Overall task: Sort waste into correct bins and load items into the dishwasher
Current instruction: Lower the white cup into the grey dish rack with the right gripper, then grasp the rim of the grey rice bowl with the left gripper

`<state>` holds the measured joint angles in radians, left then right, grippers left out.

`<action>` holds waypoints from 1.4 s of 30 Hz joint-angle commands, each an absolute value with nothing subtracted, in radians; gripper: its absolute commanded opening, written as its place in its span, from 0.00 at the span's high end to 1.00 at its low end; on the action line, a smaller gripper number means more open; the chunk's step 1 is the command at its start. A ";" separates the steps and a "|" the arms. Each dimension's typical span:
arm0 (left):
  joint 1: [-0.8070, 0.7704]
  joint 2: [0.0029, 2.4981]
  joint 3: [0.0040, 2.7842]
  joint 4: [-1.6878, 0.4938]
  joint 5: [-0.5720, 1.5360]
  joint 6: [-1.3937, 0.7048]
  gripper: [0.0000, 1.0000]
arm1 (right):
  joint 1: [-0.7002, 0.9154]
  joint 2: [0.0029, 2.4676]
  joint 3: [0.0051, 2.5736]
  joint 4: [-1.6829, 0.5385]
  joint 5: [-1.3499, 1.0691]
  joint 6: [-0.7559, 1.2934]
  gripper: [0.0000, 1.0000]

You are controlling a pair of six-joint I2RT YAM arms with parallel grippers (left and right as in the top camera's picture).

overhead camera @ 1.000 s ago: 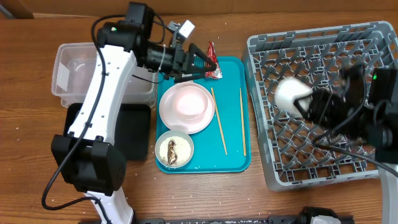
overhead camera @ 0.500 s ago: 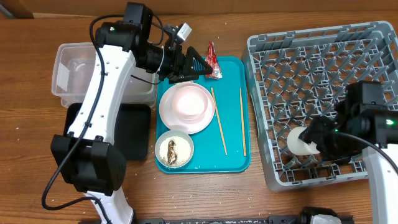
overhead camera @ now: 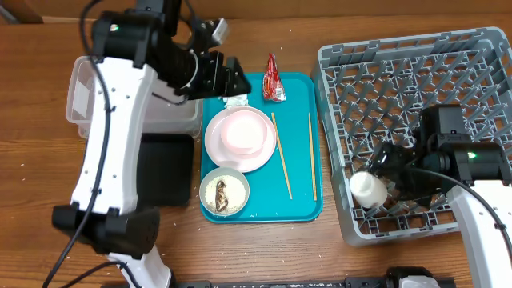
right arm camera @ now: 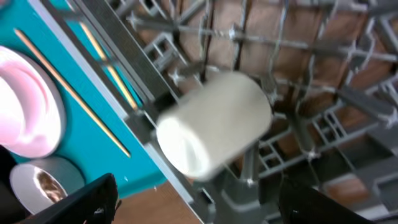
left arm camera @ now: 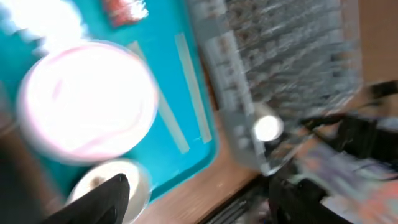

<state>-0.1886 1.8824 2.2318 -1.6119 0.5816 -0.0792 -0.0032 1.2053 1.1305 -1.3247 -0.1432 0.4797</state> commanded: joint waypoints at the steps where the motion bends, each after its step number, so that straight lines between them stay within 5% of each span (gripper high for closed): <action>1: -0.229 1.818 2.260 -1.689 0.359 -0.112 0.31 | 0.003 1.205 1.224 -1.270 -0.133 0.488 0.15; 2: -0.245 1.814 2.247 -1.690 0.361 -0.115 0.37 | 0.003 1.205 1.246 -1.244 -0.146 0.473 0.15; 14: -0.601 1.785 1.681 -1.560 0.089 -0.408 0.38 | 0.002 1.208 1.356 -1.008 -0.214 0.502 0.08; 23: -0.623 1.785 1.282 -1.226 0.166 -0.439 0.44 | 0.003 1.209 1.354 -1.023 -0.210 0.502 0.05; 33: -0.624 1.787 1.206 -1.047 0.070 -0.473 0.76 | 0.003 1.240 1.354 -1.029 -0.211 0.502 0.05; 42: -0.657 1.795 1.151 -0.985 0.026 -0.518 0.69 | 0.003 1.253 1.354 -1.021 -0.211 0.502 0.05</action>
<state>-0.6254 1.7874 1.1706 -1.0065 0.0551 -0.4767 -0.0029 1.2549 1.3411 -1.0298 -0.2066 0.4973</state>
